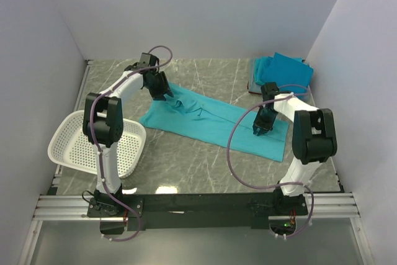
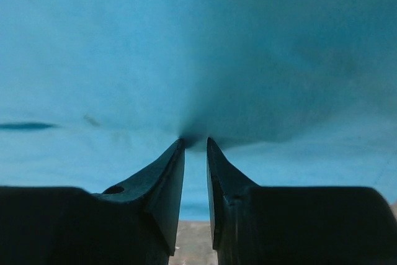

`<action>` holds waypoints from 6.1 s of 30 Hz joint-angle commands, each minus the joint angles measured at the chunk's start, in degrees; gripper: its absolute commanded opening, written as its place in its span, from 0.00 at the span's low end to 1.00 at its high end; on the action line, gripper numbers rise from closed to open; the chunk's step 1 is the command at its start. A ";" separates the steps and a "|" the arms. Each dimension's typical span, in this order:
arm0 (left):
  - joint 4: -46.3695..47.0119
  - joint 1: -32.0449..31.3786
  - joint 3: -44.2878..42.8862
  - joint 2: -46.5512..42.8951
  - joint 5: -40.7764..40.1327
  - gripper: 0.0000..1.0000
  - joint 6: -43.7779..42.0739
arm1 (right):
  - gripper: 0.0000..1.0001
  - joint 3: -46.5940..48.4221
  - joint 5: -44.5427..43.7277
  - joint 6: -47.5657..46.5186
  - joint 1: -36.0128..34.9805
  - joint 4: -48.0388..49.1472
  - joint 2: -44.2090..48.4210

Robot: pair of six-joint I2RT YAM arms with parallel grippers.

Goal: Fold and stack the t-shirts
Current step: Fold the tshirt

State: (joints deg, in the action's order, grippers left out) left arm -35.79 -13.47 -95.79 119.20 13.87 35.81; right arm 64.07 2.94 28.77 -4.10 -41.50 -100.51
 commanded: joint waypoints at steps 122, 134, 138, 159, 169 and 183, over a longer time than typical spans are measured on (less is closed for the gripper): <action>0.90 -1.03 -4.23 2.62 6.35 0.19 -4.96 | 0.18 54.22 -7.69 6.56 -32.73 -7.81 -35.02; 0.11 -1.03 -4.49 0.42 4.24 0.41 -4.52 | 0.08 51.51 -9.88 5.59 -32.46 -10.54 -27.82; -0.16 -1.03 -4.41 1.04 4.33 0.38 -4.52 | 0.08 50.27 -9.18 5.77 -32.29 -10.80 -26.93; -2.53 -4.10 -4.50 3.23 -1.65 0.28 -6.81 | 0.08 47.81 -8.04 5.94 -32.20 -10.01 -26.93; -3.41 -5.33 -5.46 4.11 -5.87 0.28 -7.77 | 0.08 45.79 -8.04 6.03 -32.20 -9.22 -25.79; -2.88 -6.12 -4.59 5.61 -6.13 0.04 -8.04 | 0.07 44.65 -7.60 6.20 -32.11 -8.51 -25.09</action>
State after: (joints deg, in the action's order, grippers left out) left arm -38.83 -19.33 -98.74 124.05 8.88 28.88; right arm 109.10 -4.69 34.87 -36.38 -50.26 -130.19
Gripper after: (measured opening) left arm 0.055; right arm 0.077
